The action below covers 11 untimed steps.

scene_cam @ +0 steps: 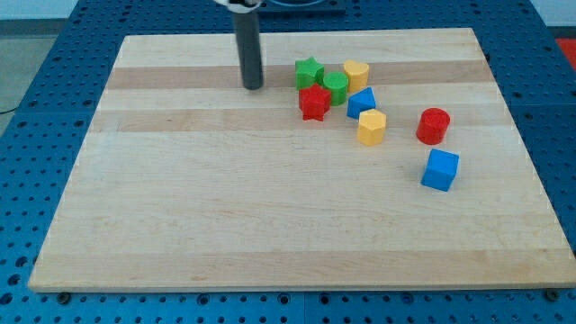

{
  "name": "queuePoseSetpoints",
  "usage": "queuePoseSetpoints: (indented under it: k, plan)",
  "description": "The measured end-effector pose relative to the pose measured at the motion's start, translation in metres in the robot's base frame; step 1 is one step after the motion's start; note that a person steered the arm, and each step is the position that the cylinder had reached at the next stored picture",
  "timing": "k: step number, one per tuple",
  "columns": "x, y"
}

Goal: Slide the blue cube diagonal to the red circle

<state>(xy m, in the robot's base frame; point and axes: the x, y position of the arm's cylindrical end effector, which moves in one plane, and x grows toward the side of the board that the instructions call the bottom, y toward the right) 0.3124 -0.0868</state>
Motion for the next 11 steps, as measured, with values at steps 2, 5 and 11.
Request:
queuePoseSetpoints:
  k: [2,5,11]
  plan:
    - [0.113,-0.018]
    - [0.181,0.202]
    - [0.256,0.338]
